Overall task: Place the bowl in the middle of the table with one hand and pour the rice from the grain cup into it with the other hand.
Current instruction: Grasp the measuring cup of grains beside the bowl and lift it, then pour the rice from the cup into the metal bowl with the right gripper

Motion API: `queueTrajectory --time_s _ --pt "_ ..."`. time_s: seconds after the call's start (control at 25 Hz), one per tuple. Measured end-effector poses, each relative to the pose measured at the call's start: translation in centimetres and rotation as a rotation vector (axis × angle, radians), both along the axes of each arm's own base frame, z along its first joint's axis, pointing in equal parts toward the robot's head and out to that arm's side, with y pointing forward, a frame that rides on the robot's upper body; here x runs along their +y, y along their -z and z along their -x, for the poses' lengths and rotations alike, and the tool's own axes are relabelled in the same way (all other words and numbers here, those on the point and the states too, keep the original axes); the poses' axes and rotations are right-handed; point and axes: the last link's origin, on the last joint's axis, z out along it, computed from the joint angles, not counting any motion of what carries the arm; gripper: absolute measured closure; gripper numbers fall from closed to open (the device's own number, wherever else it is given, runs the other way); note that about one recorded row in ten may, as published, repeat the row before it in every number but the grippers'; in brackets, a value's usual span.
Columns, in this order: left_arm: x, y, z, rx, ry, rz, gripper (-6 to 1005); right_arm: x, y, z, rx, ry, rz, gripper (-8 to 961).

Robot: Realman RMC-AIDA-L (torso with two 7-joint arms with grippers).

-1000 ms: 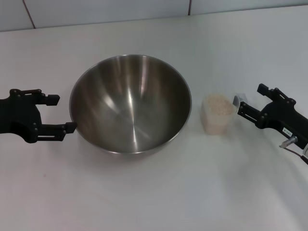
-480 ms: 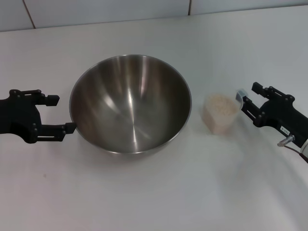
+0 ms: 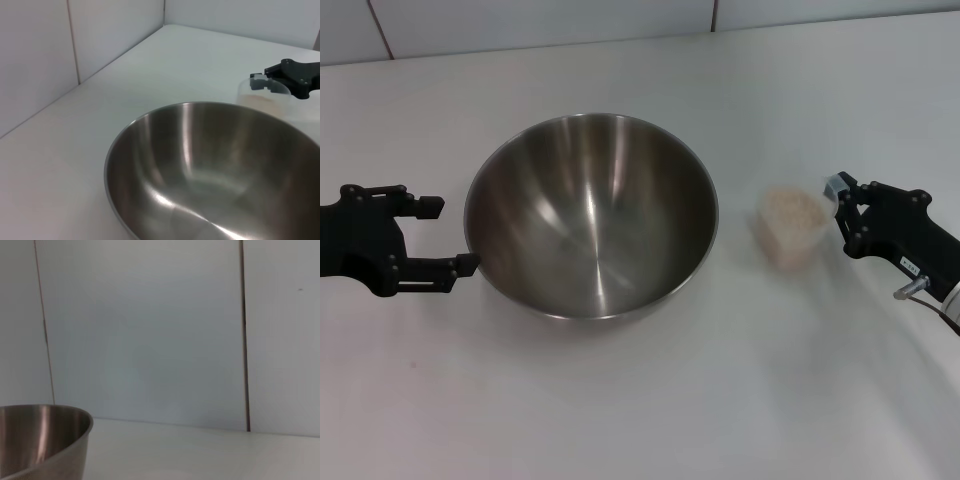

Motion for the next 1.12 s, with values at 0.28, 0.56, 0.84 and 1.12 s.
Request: queueTrajectory --time_s 0.28,0.56,0.84,1.12 --pt "0.0 0.2 0.2 -0.006 -0.008 0.007 184 -0.1 -0.2 0.2 0.002 -0.010 -0.035 880" --pt "0.0 0.2 0.1 -0.007 -0.006 0.006 184 -2.0 -3.5 3.4 0.003 -0.257 -0.381 940" --pt "-0.1 0.0 -0.5 0.010 0.026 0.018 184 0.8 -3.1 9.5 -0.309 -0.578 -0.636 931" --pt "-0.4 -0.1 -0.8 0.025 0.047 0.021 184 4.1 1.1 13.9 -0.890 -0.747 -0.710 923"
